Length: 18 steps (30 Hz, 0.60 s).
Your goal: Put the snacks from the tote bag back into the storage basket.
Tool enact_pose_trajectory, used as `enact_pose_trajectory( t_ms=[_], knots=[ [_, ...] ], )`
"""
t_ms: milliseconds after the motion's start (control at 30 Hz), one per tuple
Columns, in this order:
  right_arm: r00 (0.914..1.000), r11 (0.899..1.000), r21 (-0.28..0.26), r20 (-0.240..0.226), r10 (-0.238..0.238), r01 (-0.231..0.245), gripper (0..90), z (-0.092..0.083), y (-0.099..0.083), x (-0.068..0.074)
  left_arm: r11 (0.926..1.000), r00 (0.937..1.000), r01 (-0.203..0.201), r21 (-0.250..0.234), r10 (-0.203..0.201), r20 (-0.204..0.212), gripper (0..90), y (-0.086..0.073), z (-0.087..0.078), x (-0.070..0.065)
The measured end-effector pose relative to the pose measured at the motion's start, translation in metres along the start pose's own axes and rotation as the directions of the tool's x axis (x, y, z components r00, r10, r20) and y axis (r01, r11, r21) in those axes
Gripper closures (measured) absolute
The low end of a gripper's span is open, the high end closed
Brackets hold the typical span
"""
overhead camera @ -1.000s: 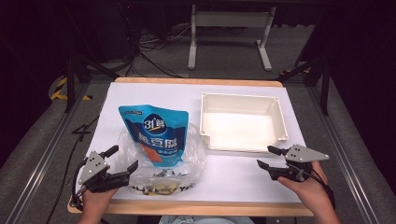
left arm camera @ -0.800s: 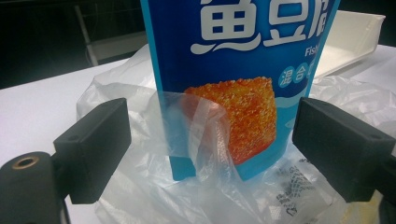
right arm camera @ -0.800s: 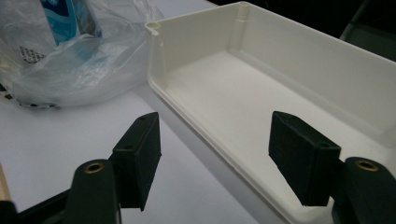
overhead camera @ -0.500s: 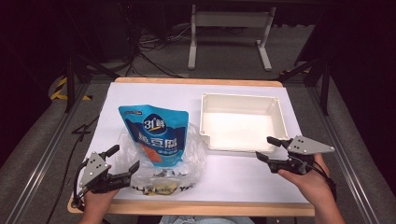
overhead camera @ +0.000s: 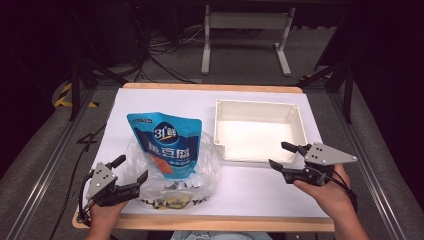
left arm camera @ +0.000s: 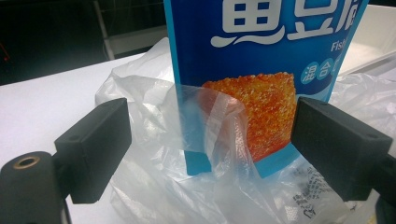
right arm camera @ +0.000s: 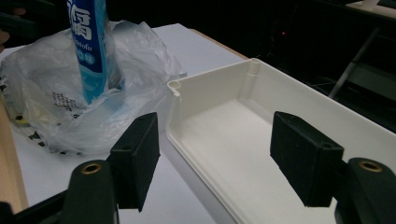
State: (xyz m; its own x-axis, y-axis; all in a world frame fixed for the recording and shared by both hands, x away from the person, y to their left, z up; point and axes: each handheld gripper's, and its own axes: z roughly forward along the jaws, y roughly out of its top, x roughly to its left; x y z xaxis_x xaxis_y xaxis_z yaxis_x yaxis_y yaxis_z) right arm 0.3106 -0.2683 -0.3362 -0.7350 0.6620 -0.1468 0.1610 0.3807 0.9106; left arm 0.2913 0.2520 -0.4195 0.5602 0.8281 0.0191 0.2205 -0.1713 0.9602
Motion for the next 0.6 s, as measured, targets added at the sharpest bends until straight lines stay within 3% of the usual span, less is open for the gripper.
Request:
enact_pose_trajectory(
  t_ms=[200, 300, 600],
  knots=[
    [0.9988, 1.0, -0.02, -0.047, 0.017, -0.018, 37.8, 0.014, 0.013, -0.001, 0.9998, 0.9999, 0.01, 0.017, -0.01, -0.009, 13.4, -0.001, 0.002, 0.002],
    [0.9981, 1.0, -0.029, -0.062, 0.002, -0.004, 37.3, 0.025, 0.022, 0.0, 0.9999, 1.0, -0.004, 0.014, 0.004, -0.003, 13.4, 0.0, 0.0, 0.0],
    [0.9898, 0.999, -0.04, -0.139, -0.03, 0.024, 35.4, 0.052, 0.054, 0.007, 0.9999, 1.0, 0.002, 0.017, -0.002, 0.008, 13.4, 0.0, 0.001, 0.001]
  ],
)
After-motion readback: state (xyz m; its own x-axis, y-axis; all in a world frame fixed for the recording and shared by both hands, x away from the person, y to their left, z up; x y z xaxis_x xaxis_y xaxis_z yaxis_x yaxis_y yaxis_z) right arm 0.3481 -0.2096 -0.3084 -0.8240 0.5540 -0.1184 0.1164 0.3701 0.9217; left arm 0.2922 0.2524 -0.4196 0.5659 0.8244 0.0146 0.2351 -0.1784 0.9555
